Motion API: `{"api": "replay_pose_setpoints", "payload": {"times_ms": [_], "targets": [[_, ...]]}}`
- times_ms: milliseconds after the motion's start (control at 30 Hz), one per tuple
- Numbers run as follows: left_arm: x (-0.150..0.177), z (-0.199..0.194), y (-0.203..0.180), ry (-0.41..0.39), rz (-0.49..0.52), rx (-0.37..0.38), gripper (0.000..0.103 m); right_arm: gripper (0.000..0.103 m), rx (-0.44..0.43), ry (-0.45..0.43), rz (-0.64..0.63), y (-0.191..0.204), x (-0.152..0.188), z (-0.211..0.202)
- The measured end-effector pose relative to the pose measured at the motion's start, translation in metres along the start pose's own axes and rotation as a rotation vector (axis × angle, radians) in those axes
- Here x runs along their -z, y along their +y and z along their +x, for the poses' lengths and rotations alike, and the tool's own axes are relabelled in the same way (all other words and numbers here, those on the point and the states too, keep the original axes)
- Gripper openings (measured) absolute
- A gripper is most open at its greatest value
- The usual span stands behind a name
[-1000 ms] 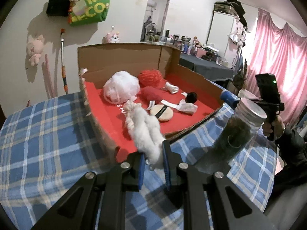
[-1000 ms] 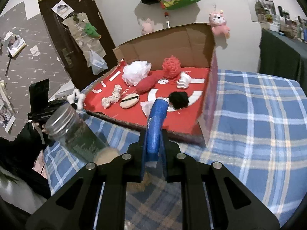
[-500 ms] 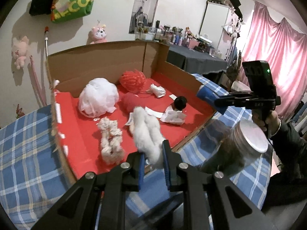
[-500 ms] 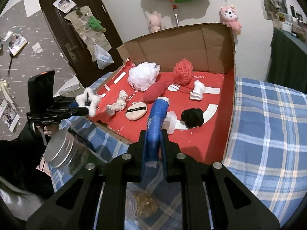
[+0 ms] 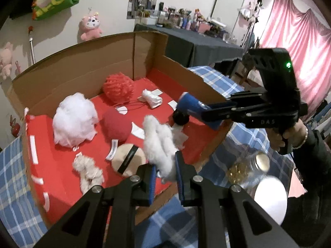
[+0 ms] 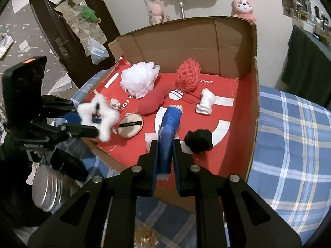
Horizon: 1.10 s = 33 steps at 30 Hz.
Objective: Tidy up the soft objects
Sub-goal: 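Carry the blue cylinder and white star scrunchie up over the cardboard box, then lower into the box and open the right tool releasing the blue cylinder while the left tool drops the scrunchie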
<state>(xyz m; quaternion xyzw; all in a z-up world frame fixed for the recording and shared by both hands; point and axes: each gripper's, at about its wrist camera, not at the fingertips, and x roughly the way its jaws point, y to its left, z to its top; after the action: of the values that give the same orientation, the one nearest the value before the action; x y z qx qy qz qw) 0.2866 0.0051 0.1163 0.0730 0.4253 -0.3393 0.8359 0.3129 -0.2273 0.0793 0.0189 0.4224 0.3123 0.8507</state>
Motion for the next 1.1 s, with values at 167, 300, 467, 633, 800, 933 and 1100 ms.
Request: {"api": "replay_pose_setpoints", "payload": {"times_ms": [167,300,467,633,800,933,1100], "targets": [[-0.024,0.022,-0.007,0.07,-0.008,-0.022,0.018,0.013,0.037,0.026,-0.012,0.0,-0.018,0.013],[-0.04,0.04,-0.003,0.111,-0.035,-0.034,0.018,0.013,0.062,0.05,0.002,-0.005,-0.032,0.025],[-0.05,0.061,0.01,0.155,-0.088,-0.049,0.018,0.013,0.075,0.081,0.027,-0.014,-0.044,0.04],[-0.054,0.076,0.019,0.175,-0.123,-0.038,0.018,0.013,0.078,0.108,0.058,-0.024,-0.051,0.053],[-0.053,0.086,0.024,0.199,-0.132,-0.056,0.018,0.013,0.086,0.138,0.079,-0.029,-0.055,0.066],[-0.054,0.091,0.025,0.206,-0.141,-0.062,0.018,0.013,0.091,0.16,0.077,-0.028,-0.057,0.075],[-0.054,0.097,0.02,0.218,-0.138,-0.072,0.019,0.013,0.105,0.183,0.073,-0.027,-0.058,0.082]]}}
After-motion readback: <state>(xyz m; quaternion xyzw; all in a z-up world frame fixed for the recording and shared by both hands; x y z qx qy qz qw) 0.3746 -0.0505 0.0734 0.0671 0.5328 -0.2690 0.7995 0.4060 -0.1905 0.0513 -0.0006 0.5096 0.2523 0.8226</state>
